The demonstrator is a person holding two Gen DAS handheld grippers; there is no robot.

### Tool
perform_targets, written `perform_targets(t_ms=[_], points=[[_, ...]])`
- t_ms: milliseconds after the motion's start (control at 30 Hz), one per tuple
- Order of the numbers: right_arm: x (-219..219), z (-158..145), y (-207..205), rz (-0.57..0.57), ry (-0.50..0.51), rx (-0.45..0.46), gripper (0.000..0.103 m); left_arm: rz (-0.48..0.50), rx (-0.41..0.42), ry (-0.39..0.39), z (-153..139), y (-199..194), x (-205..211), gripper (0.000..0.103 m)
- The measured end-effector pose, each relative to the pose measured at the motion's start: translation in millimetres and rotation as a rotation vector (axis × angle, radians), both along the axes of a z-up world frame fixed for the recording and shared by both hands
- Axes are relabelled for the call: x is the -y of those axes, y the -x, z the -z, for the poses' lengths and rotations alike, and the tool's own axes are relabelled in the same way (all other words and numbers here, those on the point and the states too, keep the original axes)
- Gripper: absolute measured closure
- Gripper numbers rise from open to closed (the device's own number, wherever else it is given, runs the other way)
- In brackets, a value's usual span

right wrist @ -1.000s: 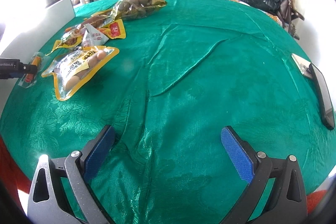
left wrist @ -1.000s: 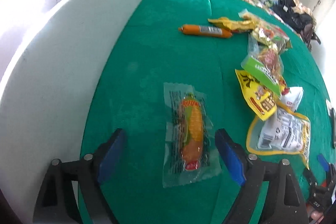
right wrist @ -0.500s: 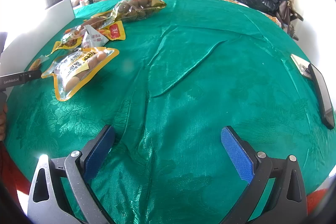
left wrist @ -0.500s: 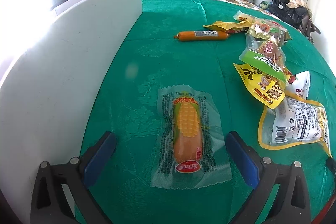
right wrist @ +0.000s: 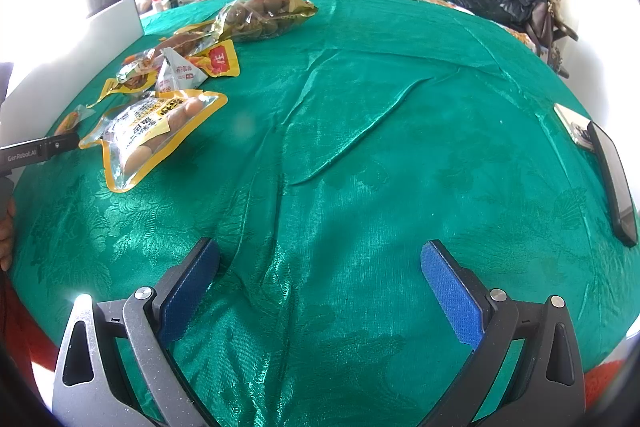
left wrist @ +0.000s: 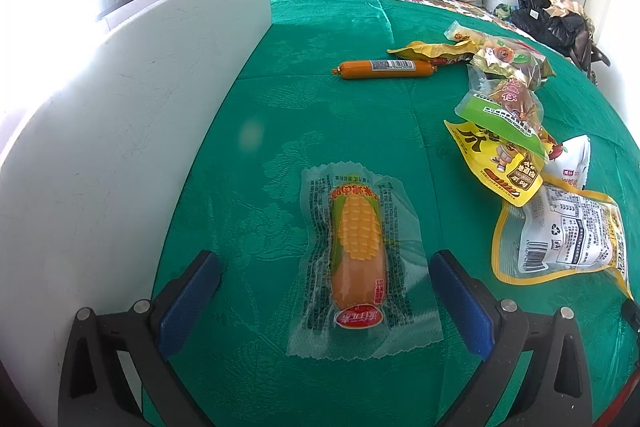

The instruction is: Organize snacks

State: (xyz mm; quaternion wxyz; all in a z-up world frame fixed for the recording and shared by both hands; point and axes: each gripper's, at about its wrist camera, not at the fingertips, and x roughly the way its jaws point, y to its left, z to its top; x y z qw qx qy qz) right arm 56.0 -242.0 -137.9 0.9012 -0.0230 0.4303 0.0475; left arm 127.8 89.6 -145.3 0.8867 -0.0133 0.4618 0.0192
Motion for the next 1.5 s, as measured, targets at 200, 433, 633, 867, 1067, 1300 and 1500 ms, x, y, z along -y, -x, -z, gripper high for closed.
perform_targets(t_ms=[200,433,633,867,1067,1300,1500], points=[[0.0,0.1,0.2,0.000,0.000,0.000,0.001,0.012,-0.015,0.005,0.0,-0.8,0.2,0.000],[-0.1,-1.4,-1.0,0.001,0.000,-0.005,0.001,0.050,-0.024,0.134,-14.8,15.0,-13.2,0.003],[-0.4,-1.6,-0.3,-0.002,0.001,0.000,0.001,0.041,-0.023,0.008,-8.7,2.8,2.8,0.017],[9.8,-11.8,-11.6,-0.047,-0.054,-0.089,0.004,0.121,-0.019,-0.020,-15.9,11.6,16.8,0.062],[-8.7,-75.3,-78.7,-0.033,-0.392,-0.114,0.004,0.088,-0.015,0.031,-15.7,15.5,10.9,0.062],[-103.5,-61.6,-207.3,0.028,-0.467,-0.332,0.005,0.120,0.007,-0.010,-13.6,24.6,13.3,0.060],[-132.7,-45.0,-229.4,0.056,-0.356,-0.367,0.069,0.120,0.002,0.026,-15.0,23.5,7.7,0.060]])
